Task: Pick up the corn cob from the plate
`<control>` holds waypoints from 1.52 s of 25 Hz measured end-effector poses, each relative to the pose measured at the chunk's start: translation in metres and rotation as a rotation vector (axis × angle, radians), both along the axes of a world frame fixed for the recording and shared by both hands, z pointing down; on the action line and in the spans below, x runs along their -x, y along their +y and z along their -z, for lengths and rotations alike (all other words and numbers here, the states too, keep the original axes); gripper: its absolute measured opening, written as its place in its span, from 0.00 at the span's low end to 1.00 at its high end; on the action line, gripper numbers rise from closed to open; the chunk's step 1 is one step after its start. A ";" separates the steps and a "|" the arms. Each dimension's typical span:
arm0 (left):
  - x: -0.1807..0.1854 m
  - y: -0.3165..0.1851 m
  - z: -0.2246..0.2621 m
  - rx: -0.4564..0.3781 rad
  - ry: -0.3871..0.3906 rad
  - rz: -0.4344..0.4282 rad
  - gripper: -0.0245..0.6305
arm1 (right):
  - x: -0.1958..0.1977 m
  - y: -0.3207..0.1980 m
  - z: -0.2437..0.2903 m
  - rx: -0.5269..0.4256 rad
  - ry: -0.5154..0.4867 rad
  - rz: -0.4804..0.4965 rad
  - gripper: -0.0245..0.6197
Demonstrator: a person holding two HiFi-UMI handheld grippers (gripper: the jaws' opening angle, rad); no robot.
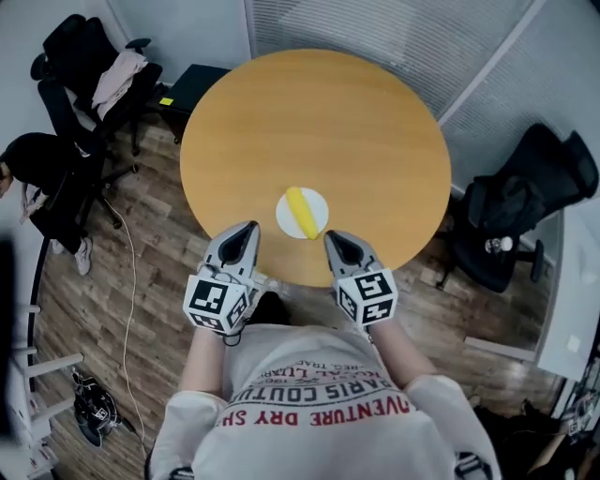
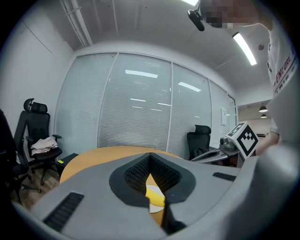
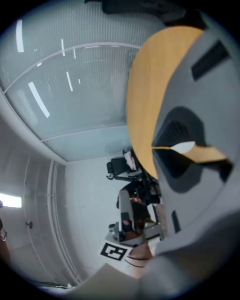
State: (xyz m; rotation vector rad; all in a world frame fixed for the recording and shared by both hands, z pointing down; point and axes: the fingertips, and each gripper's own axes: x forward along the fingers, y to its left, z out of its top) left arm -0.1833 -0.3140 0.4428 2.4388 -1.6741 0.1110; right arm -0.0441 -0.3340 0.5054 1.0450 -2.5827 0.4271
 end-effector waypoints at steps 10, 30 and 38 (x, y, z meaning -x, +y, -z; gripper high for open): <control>0.032 -0.098 -0.040 0.082 -0.015 -0.177 0.09 | 0.043 -0.068 -0.081 0.226 0.140 -0.064 0.29; 0.072 -0.134 -0.142 0.292 0.028 -0.239 0.09 | 0.058 -0.093 -0.220 0.529 0.514 -0.032 0.44; 0.073 -0.142 -0.140 0.294 0.023 -0.244 0.09 | 0.054 -0.093 -0.223 0.563 0.544 -0.010 0.45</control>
